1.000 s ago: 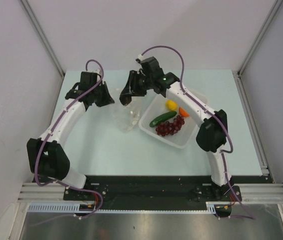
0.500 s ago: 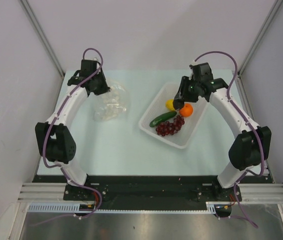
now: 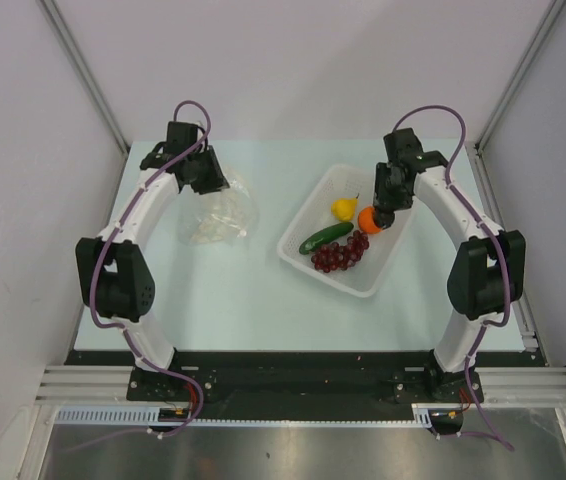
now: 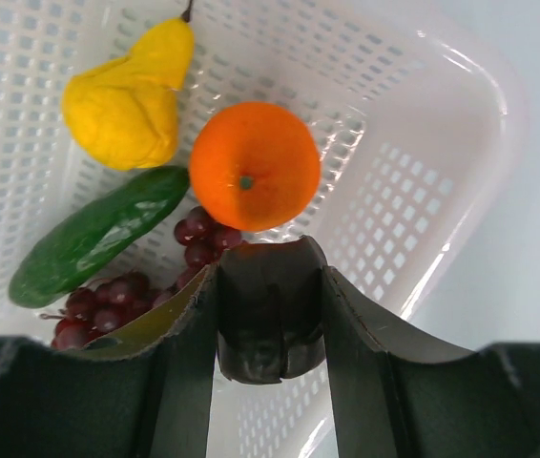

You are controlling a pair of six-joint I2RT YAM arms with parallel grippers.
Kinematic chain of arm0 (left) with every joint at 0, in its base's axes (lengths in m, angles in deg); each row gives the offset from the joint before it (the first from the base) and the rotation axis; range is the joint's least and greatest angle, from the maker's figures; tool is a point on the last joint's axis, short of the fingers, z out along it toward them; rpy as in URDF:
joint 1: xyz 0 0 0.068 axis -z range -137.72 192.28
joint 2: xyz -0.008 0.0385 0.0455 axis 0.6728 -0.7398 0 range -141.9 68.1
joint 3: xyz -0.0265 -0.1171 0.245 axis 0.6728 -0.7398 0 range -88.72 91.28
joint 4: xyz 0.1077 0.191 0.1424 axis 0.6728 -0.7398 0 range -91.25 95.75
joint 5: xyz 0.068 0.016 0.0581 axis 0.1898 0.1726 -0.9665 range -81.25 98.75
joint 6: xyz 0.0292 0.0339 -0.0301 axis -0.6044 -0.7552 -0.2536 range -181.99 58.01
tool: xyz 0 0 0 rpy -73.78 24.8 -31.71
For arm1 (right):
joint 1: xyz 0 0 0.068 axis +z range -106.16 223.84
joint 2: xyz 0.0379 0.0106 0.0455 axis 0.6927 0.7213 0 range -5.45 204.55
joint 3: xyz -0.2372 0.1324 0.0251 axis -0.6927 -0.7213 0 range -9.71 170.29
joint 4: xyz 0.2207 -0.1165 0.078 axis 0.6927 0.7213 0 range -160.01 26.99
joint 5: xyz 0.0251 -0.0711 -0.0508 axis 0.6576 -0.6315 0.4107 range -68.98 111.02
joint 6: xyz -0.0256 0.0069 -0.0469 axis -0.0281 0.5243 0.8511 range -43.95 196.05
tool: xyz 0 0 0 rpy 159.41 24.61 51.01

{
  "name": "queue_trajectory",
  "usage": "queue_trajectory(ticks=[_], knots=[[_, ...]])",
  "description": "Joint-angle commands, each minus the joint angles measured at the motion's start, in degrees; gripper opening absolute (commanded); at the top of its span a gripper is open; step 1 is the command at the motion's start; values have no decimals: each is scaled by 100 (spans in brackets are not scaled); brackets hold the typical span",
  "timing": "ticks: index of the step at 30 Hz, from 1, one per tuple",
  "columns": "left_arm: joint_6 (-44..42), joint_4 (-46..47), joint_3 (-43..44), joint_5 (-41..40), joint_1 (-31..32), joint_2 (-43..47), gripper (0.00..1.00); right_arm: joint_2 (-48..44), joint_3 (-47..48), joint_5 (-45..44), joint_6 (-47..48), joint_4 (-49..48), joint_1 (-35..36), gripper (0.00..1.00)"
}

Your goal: Open the zip-top bag and remove the fake food

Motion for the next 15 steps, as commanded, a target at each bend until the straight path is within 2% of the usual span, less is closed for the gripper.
queue_trajectory(ticks=[1,3,4,7,12,15], knots=[[-62,168,78,220,-12,465,41,101,266,-380,167,296,-27,27],[-89,238,-1,264,-20,527,48,49,143,-222,123,323,52,30],[-89,238,-18,291,-12,554,54,-73,47,-204,97,297,96,34],[-98,229,-45,370,-12,659,65,-214,-331,-81,35,209,263,43],[-106,247,-98,554,-3,861,72,-92,-464,7,-35,148,307,60],[-124,203,-133,686,6,1054,72,-92,-473,-116,8,156,351,76]])
